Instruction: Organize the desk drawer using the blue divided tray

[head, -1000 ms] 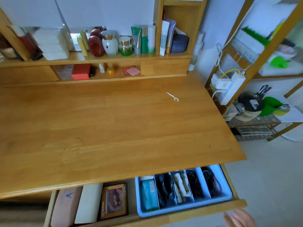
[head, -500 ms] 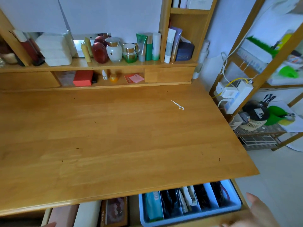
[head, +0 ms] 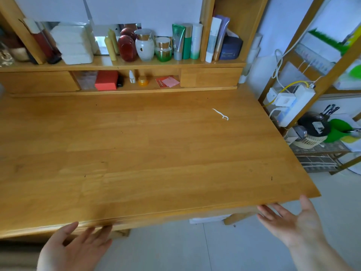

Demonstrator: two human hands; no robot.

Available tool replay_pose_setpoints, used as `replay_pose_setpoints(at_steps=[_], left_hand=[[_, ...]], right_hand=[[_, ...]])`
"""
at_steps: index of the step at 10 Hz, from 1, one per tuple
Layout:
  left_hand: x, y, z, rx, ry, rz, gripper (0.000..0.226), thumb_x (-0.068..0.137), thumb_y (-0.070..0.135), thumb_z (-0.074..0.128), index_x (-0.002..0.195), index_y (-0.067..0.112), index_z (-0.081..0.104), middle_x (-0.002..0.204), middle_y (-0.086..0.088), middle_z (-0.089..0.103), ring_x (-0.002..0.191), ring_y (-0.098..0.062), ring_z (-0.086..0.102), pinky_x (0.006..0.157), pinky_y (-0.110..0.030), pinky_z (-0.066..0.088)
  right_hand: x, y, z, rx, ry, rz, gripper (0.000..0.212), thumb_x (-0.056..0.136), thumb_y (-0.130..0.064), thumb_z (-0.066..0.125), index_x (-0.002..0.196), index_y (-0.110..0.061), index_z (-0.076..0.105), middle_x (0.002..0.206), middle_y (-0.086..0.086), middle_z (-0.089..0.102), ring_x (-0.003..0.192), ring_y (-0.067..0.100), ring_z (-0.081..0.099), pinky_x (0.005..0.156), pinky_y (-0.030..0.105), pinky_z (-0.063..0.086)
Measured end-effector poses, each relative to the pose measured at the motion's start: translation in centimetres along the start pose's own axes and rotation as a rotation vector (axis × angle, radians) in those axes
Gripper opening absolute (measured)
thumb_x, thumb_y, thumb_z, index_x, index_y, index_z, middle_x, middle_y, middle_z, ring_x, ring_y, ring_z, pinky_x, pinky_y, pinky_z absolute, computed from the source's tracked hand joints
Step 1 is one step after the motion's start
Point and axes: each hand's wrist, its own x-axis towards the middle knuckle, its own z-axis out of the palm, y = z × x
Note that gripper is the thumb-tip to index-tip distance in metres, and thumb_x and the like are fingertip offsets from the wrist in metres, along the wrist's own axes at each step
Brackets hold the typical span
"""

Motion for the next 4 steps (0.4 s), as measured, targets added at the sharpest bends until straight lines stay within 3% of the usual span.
replay_pose_setpoints(at_steps=[1,2,3,4], left_hand=[[0.3,0.1,1.6,0.049,0.041,0.052,0.106,0.043,0.006,0.063,0.143,0.004,0.028,0.137,-0.025,0.044,0.133,-0.045,0.034,0.110,-0.056,0.021],[0.5,-0.4,1.9,0.008,0.011,0.036,0.108,0.037,0.006,0.065,0.139,0.004,0.032,0.131,-0.023,0.047,0.131,-0.044,0.036,0.112,-0.056,0.021],[0.2,-0.6,1.6,0.133,-0.051,0.019,0.072,0.059,0.012,0.068,0.125,0.005,0.041,0.122,-0.020,0.053,0.128,-0.038,0.040,0.109,-0.048,0.025],[-1.2,-1.2,-0.1,0.359,-0.009,0.043,0.022,0.103,0.007,0.025,0.117,0.000,0.040,0.143,-0.025,0.039,0.135,-0.030,0.034,0.083,-0.020,0.048]], right_hand=[[0.1,0.3,0.6,0.019,-0.063,-0.038,0.083,0.084,-0.059,0.051,0.143,-0.004,0.030,0.146,0.018,0.037,0.140,0.032,0.029,0.115,0.049,0.017],[0.3,1.1,0.1,0.035,-0.114,-0.042,0.067,0.084,-0.054,0.053,0.131,-0.008,0.045,0.139,0.015,0.045,0.136,0.030,0.037,0.114,0.048,0.019],[-0.3,1.6,-0.4,-0.058,-0.143,-0.069,0.063,0.086,-0.053,0.051,0.131,-0.009,0.046,0.139,0.008,0.048,0.134,0.023,0.040,0.114,0.045,0.017],[-2.2,2.1,-1.4,-0.206,-0.058,-0.047,0.064,0.094,-0.050,0.042,0.144,-0.011,0.035,0.148,0.010,0.039,0.139,0.021,0.034,0.114,0.042,0.017]])
